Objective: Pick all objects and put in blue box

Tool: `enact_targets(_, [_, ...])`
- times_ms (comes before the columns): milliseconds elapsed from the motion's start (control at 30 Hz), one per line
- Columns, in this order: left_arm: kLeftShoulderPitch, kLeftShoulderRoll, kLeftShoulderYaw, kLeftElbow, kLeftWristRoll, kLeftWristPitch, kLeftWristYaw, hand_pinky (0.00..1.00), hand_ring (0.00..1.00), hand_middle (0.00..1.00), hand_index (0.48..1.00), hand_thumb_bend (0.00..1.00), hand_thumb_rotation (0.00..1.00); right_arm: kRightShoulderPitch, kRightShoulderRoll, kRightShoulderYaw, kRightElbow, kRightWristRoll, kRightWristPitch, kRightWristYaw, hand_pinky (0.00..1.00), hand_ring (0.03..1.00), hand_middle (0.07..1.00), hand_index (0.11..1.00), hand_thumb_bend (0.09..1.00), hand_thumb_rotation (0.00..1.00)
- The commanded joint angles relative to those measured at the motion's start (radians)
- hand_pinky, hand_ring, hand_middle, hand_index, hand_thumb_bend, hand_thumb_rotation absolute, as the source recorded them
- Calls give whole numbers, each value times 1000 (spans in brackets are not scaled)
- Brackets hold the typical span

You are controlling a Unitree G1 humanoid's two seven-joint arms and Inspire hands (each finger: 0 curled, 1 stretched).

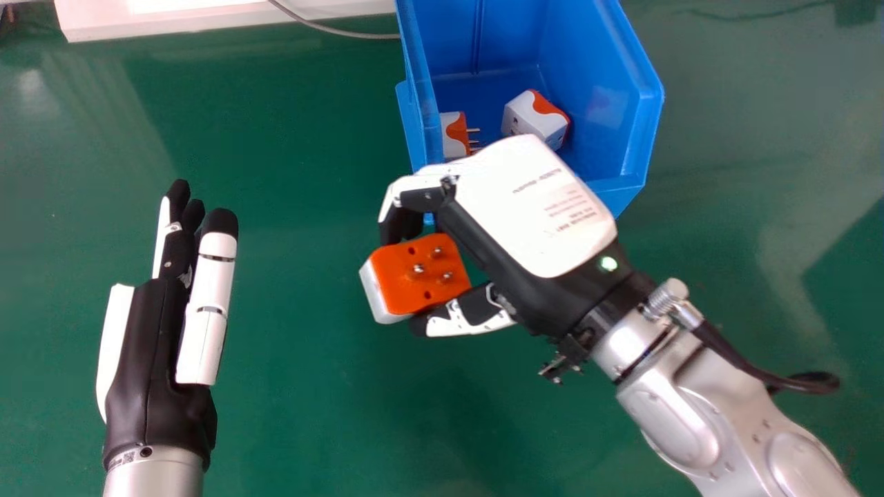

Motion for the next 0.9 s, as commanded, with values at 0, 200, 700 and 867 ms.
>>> enact_targets(0, [-10,10,10,-4,-6,-16,-6,942,993,1000,1000,418,937,12,2,-43,-62,16,-3,-18,340,435,528,508,494,0])
enact_targets(200, [-17,14,25,2,-17,-15,-18,943,995,1000,1000,417,934,59,-4,-113,-117,23,-6,-31,338,435,528,516,494,0])
enact_targets(700, [-27,30,46,10,-45,-15,-39,966,999,1000,1000,420,926,-19,-18,-254,-53,-5,5,-88,338,441,527,503,494,0])
enact_targets(867, [-26,34,58,12,-51,-18,-50,971,1000,1000,1000,421,925,-107,-34,-262,23,-12,37,-68,337,439,530,504,494,0])
